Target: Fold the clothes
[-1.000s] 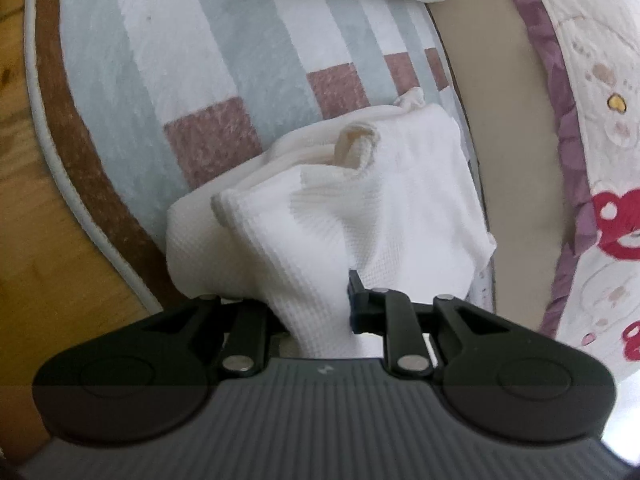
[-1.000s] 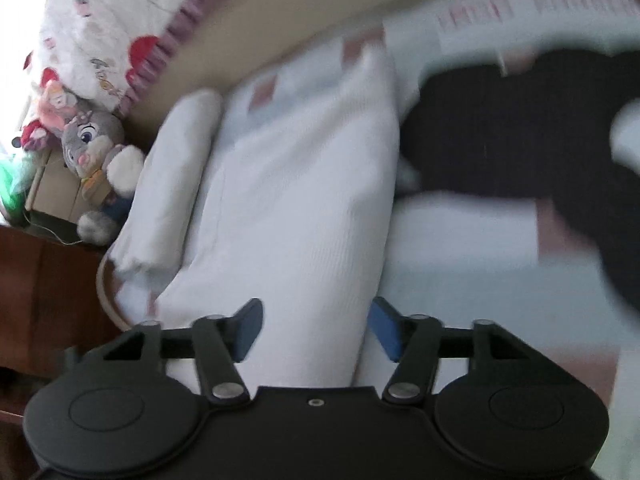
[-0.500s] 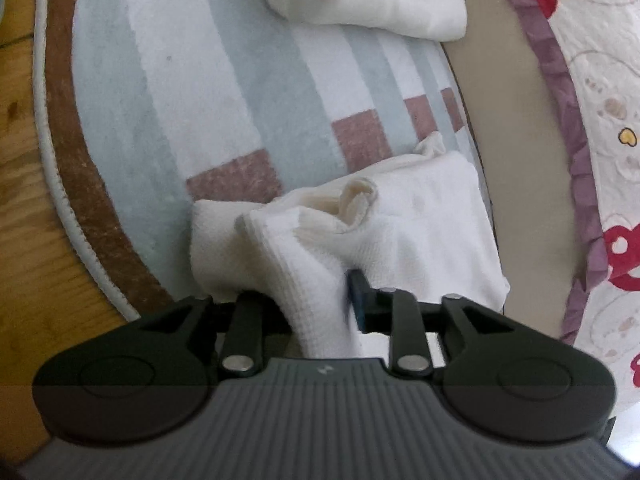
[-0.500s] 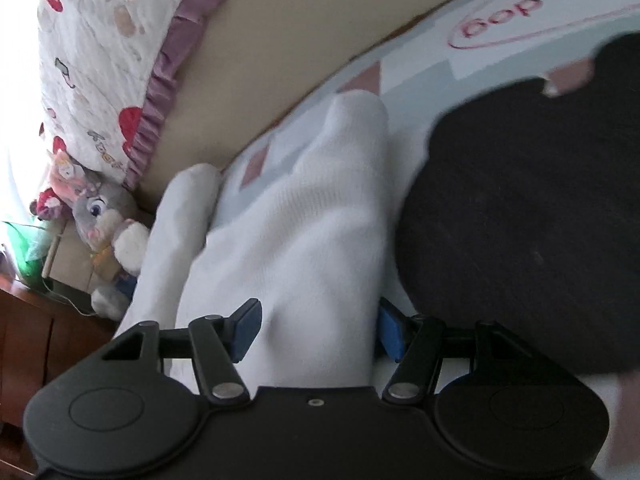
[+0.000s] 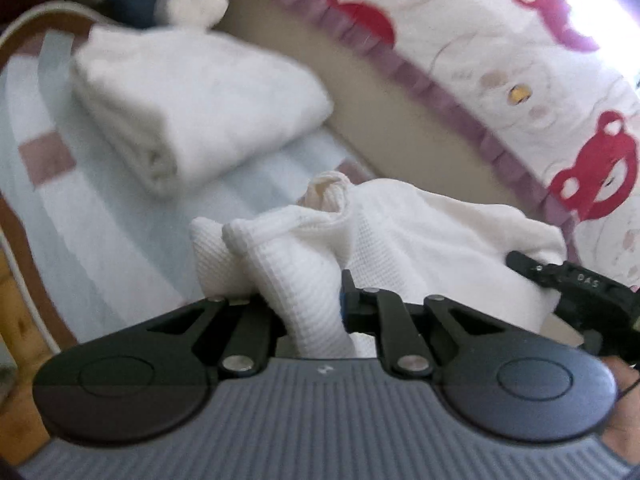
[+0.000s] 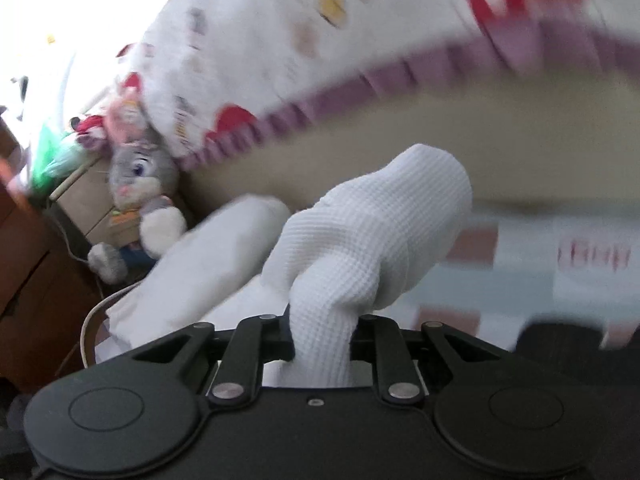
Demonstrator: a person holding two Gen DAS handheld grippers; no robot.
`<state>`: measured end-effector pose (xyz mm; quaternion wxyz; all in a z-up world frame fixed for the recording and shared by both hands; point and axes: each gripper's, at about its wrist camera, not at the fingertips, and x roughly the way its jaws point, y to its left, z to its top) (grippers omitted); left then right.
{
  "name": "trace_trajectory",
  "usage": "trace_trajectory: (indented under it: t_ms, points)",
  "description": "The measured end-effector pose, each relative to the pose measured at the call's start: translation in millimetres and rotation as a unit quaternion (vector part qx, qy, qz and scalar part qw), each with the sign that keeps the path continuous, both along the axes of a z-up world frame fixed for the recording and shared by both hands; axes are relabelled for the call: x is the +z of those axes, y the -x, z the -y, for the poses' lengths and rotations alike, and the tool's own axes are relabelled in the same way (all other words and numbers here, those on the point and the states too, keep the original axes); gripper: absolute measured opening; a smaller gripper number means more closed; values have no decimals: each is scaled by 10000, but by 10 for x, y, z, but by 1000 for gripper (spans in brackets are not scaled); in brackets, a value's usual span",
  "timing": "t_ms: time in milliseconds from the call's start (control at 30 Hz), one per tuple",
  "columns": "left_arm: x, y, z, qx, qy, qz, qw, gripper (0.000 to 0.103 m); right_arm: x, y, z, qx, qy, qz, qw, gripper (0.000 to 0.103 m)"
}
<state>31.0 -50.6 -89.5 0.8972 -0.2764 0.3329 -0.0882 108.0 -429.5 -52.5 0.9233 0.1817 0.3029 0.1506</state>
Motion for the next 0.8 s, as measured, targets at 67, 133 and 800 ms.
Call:
trace_trajectory:
  t_ms: [67, 133, 800]
  points:
    - [91, 24, -33, -70, 9, 106, 9999, 10, 250, 50, -85, 48, 244, 256, 9994, 20]
    - [155, 47, -79, -98, -2, 200, 9998, 10, 447, 91, -175, 96, 414, 456, 9981, 20]
    - [1079, -918, -1318, 1127, 19, 884, 9897, 10, 2192, -1382, -2131, 1739, 2400, 1207, 9474, 19]
